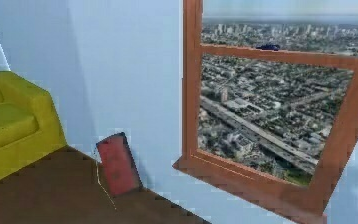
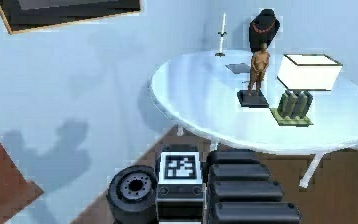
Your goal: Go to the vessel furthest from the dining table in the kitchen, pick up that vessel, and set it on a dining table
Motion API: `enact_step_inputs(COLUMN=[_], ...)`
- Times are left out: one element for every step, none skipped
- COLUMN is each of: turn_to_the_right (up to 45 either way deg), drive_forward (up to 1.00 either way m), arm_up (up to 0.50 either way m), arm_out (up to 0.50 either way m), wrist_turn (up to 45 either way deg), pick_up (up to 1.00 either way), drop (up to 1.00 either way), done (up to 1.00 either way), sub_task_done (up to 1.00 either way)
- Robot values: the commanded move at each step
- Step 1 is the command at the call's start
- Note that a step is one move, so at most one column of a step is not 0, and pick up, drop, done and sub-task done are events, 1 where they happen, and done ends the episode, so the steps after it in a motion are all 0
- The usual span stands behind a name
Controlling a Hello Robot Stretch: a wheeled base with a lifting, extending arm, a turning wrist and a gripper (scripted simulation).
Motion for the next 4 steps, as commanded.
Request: enact_step_inputs(turn_to_the_right=[45.0,18.0,0.0,30.0], drive_forward=[0.0,0.0,0.2,0.0], arm_up=[0.0,0.0,0.0,0.0], arm_out=[0.0,0.0,0.0,0.0], wrist_turn=[0.0,0.0,0.0,0.0], pick_up=[0.0,0.0,0.0,0.0], drop=[0.0,0.0,0.0,0.0], done=[0.0,0.0,0.0,0.0], sub_task_done=[0.0,0.0,0.0,0.0])
